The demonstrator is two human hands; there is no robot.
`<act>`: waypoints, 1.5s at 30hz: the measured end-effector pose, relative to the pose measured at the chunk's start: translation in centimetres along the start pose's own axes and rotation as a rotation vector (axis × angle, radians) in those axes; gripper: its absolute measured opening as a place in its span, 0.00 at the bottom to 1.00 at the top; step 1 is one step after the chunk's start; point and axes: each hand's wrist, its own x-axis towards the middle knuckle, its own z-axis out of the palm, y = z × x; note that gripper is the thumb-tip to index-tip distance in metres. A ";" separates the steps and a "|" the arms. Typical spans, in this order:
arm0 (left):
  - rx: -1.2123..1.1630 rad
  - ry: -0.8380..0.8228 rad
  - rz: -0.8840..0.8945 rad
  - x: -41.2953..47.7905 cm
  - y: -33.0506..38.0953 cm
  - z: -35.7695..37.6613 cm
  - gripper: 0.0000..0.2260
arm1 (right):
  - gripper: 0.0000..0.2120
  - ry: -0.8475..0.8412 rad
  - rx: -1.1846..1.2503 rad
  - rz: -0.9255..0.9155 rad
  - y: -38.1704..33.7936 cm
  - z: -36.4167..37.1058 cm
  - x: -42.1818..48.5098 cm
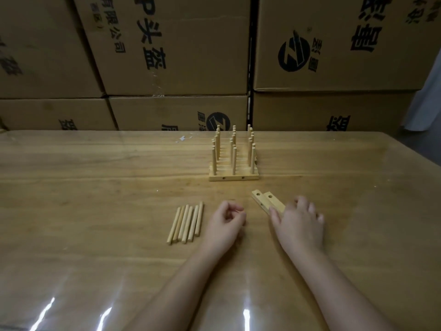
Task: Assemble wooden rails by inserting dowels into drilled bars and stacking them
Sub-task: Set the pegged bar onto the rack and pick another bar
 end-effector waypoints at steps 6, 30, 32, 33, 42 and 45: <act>-0.020 -0.057 0.049 -0.4 0.1 -0.2 0.02 | 0.20 0.007 0.128 -0.028 -0.4 -0.3 0.0; -0.105 -0.269 0.093 -0.1 0.0 -0.4 0.11 | 0.12 -0.080 1.503 -0.165 -2.3 -0.8 -1.5; -0.171 -0.297 0.075 -0.1 0.1 -0.5 0.14 | 0.16 -0.092 1.464 -0.161 -2.3 -0.5 -1.6; -0.212 -0.307 0.063 0.0 0.2 -0.7 0.16 | 0.17 -0.086 1.436 -0.146 -2.3 -0.3 -1.5; -0.559 0.129 0.164 1.1 0.5 -3.0 0.14 | 0.16 -0.227 0.511 -0.730 -3.7 -0.4 -3.7; -0.456 0.422 0.266 1.4 -0.1 -3.7 0.10 | 0.23 -0.311 0.306 -0.914 -5.0 -0.3 -5.0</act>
